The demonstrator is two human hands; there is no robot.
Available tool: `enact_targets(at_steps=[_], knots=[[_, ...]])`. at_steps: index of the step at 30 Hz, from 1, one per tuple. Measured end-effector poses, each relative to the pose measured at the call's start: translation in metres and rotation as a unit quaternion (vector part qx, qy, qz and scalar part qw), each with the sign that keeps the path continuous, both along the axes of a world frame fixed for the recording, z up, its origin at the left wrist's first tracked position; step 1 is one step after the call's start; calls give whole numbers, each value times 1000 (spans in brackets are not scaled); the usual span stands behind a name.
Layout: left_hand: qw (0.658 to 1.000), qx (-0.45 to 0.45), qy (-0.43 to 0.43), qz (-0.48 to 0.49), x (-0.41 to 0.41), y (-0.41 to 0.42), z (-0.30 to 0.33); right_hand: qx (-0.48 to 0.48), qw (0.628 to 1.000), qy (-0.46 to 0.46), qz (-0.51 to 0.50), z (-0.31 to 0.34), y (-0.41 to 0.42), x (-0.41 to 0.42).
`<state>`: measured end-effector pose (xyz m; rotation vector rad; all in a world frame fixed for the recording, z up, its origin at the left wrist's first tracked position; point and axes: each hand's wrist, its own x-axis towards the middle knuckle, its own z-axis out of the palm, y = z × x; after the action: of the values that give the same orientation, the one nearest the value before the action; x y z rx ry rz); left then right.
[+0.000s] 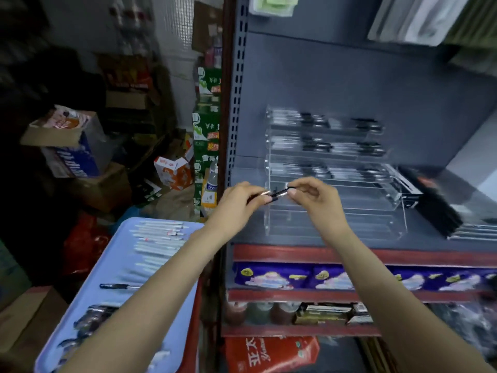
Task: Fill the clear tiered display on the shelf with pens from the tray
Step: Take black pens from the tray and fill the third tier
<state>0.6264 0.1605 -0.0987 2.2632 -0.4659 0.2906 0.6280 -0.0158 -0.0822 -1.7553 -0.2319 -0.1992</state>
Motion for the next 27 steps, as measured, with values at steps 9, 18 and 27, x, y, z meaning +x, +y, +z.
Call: enact_targets(at_steps=[9, 18, 27], knots=[[997, 14, -23, 75, 40, -42, 34, 61, 983, -20, -174, 20, -81, 69], [992, -32, -63, 101, 71, -52, 48, -182, 972, -12, -146, 26, -88, 114], [994, -10, -63, 84, 79, -54, 43, -387, 912, -71, -115, 15, -92, 135]])
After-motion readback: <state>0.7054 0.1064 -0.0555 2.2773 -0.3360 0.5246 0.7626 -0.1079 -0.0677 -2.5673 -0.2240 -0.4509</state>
